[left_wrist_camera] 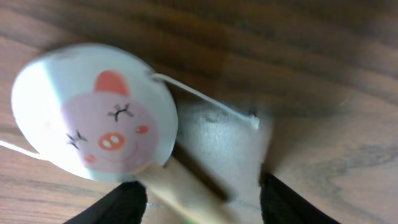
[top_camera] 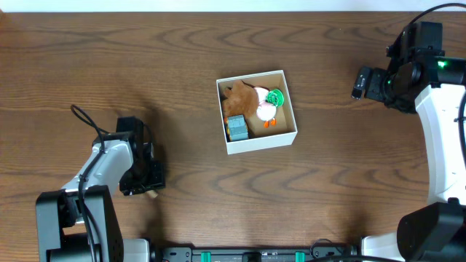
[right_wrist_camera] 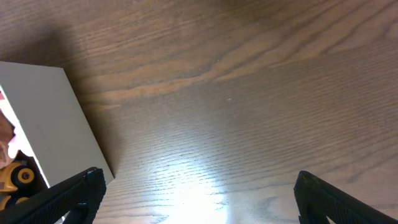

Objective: Pack container
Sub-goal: 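Move the left gripper down to the pig-face lollipop toy and grasp, then lift the lollipop with the left gripper and carry it over the box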

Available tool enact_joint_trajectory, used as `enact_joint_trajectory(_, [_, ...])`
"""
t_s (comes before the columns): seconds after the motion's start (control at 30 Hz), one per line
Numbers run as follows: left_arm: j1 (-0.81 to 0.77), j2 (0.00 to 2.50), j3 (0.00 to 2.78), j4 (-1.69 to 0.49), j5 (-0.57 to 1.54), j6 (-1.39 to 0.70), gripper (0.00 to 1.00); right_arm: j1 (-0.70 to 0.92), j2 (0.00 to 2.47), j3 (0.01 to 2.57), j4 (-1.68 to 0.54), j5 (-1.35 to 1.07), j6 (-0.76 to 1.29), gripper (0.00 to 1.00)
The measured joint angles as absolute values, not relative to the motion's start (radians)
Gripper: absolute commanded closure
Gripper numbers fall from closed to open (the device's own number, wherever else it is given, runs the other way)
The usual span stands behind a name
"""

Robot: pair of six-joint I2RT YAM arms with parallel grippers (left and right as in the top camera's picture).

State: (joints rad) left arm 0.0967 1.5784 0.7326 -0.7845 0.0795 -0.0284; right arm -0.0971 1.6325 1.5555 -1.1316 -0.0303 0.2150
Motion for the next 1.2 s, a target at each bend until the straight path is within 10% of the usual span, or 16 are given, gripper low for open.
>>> enact_joint_trajectory(0.4, [0.097,1.578,0.735,-0.769,0.078,-0.029,0.47,-0.097,1.633,1.555,-1.135,-0.030,0.213,0.01])
enact_joint_trajectory(1.2, [0.096,1.575,0.741,-0.715,0.068,-0.037,0.88,-0.097,1.633,1.555,-1.136,-0.030,0.204,0.01])
